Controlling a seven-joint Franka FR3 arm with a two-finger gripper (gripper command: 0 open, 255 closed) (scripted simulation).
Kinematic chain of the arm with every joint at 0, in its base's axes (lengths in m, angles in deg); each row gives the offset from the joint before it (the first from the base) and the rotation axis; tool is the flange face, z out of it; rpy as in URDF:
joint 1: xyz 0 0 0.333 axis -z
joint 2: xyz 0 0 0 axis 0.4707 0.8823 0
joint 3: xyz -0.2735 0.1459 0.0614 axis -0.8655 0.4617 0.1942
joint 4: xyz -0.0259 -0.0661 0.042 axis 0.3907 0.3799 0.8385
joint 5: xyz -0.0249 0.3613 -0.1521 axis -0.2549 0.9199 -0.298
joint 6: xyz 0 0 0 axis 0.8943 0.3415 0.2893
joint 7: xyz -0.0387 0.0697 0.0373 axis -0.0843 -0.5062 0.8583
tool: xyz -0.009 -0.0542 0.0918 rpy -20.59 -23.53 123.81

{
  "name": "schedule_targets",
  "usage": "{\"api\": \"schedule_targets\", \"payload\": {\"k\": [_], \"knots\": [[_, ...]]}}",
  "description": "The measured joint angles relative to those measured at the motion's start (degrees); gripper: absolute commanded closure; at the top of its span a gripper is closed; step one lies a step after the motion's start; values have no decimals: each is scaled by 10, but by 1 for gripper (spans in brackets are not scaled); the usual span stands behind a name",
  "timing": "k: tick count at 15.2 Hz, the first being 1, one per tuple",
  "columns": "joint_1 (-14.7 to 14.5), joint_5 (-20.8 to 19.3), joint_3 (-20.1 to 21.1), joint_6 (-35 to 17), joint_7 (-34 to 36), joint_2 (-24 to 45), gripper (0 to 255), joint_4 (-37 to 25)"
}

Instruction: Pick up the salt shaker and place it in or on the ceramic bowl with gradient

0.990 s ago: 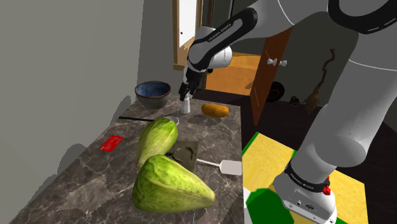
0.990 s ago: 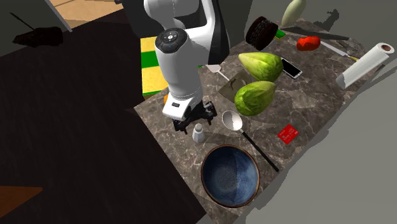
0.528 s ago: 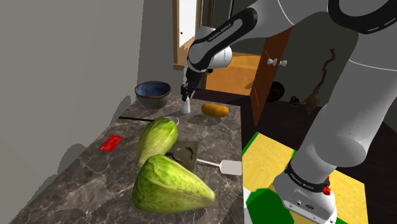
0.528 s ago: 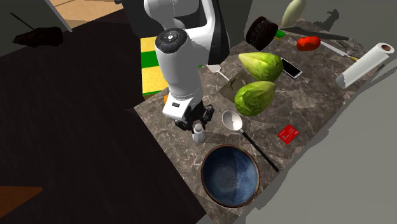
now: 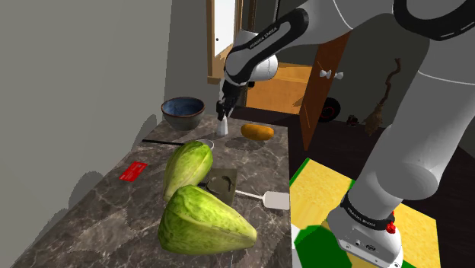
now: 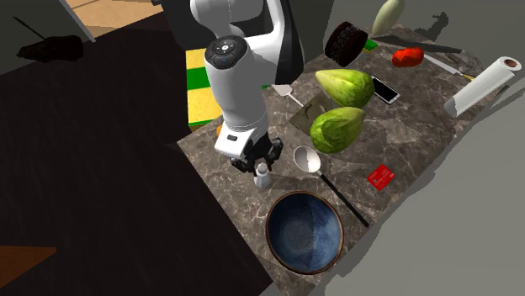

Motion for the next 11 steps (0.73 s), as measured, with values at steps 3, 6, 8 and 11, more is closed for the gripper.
{"api": "schedule_targets", "payload": {"k": [3, 6, 8, 11], "knots": [[0, -6, -1, 17, 6, -12, 255, -5], [0, -12, -1, 39, 13, -22, 255, -17], [1, -15, -2, 52, 15, -31, 255, -21], [0, -22, -2, 75, 23, -44, 255, -32]]}}
